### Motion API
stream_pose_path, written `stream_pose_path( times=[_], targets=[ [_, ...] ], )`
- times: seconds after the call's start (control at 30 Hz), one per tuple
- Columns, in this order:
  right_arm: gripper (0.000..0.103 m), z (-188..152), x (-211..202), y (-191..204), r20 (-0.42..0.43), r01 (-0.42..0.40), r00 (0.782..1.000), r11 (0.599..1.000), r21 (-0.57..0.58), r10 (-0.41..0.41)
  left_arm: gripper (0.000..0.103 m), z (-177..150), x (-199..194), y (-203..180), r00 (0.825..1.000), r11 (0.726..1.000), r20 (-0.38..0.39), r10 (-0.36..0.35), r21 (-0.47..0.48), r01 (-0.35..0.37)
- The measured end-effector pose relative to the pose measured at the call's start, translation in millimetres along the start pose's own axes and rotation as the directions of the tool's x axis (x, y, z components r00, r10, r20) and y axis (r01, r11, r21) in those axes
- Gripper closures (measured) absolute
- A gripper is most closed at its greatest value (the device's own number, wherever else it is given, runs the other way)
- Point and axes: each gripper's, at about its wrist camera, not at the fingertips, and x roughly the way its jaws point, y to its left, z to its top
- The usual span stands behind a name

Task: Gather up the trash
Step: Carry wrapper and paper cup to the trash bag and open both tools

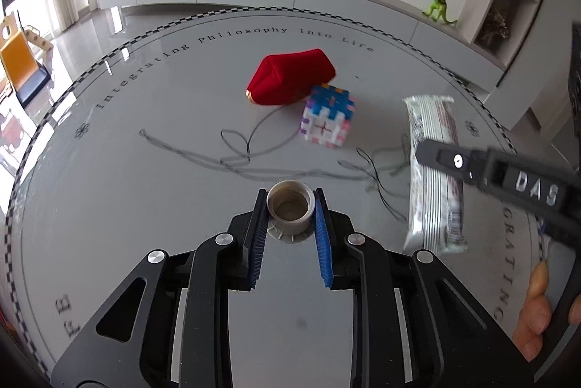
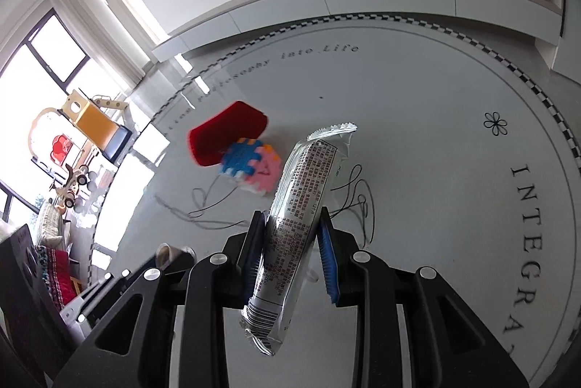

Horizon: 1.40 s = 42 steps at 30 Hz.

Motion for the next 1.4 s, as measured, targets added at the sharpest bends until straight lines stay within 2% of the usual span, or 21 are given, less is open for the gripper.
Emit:
stream_pose_path(
  times=[0.2,0.47,0.8,1.03,1.2,1.4],
  targets=[
    [0.072,-16.8,-26.0,23.5,0.017,-0.021,1.000,0.999,-0.035,0.021,0.079,-27.3,-31.7,3.9,1.000,1.000,0.012,-0.008,-0.016,0.008],
    [0.072,-56.8,-51.9,57.2,0.008,-0.061,0.998,0.993,-0.101,0.062,0.079,-74.2,-78.5,14.9,0.999,0.999,0.038,0.007,-0.053,-0.005],
    [0.072,-120.4,-71.0,115.9,-0.045,-0.136,0.991,0.968,-0.212,0.129,0.079,-145.2,-147.5,57.8,0.993,0.986,0.081,0.082,-0.154,-0.069],
    [0.072,-170.2,-83.3,167.7,-0.088,-0.193,0.981,0.929,-0.315,0.173,0.079,-198.1,-185.3,88.4,0.986,0.969,0.091,0.140,-0.218,-0.117],
    [0.072,-210.8,-84.8,205.1,-0.160,-0.259,0.964,0.888,-0.379,0.213,0.079,-247.4,-210.6,122.9,0.977,0.935,0.079,0.198,-0.314,-0.164],
    [0.072,-274.4,-81.4,257.8,-0.292,-0.371,0.921,0.808,-0.458,0.257,0.079,-308.1,-243.0,158.8,0.959,0.877,0.045,0.278,-0.419,-0.235]
  ],
)
